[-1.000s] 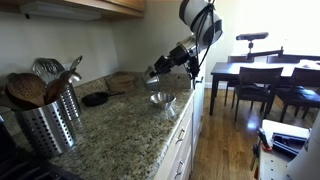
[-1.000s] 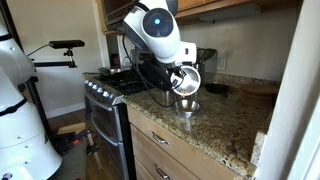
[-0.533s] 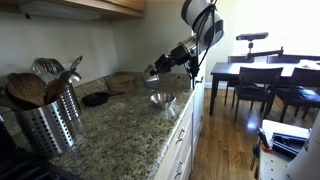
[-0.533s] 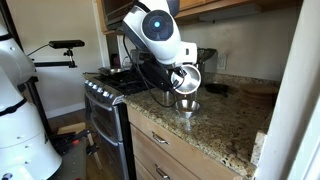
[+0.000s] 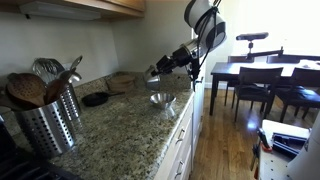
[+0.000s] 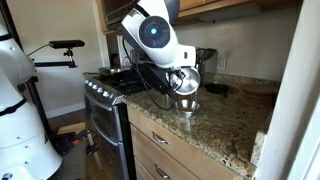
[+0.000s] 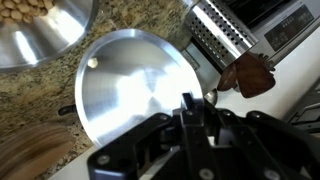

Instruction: Pick up the silver bowl and pour its contents in the other silver bowl.

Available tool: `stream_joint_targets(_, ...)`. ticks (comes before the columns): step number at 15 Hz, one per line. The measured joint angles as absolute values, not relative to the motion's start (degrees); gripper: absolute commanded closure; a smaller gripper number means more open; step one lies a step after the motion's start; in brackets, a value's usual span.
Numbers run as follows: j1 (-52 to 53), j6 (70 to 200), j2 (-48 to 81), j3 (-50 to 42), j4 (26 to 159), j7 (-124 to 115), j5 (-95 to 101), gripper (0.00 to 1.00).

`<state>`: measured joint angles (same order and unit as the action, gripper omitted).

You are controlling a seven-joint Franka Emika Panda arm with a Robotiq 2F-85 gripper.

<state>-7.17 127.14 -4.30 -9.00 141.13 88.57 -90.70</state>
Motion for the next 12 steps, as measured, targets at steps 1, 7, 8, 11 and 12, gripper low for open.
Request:
stream_joint_targets(1,-7.26,126.93,-4.3,-9.04,141.28,88.78,-90.89,0.93)
stream_joint_targets(7,-7.7,126.7,-4.3,-9.22,141.89,89.7,-91.87,0.93)
stream_joint_targets(8,-7.72,126.7,-4.31,-9.3,141.93,89.78,-91.88,0.93)
stream_joint_targets(11,-7.75,126.93,-4.31,-9.39,142.06,89.83,-91.75,0.93)
stream_joint_targets(12,-7.75,127.68,-4.32,-9.3,142.12,89.81,-91.44,0.93)
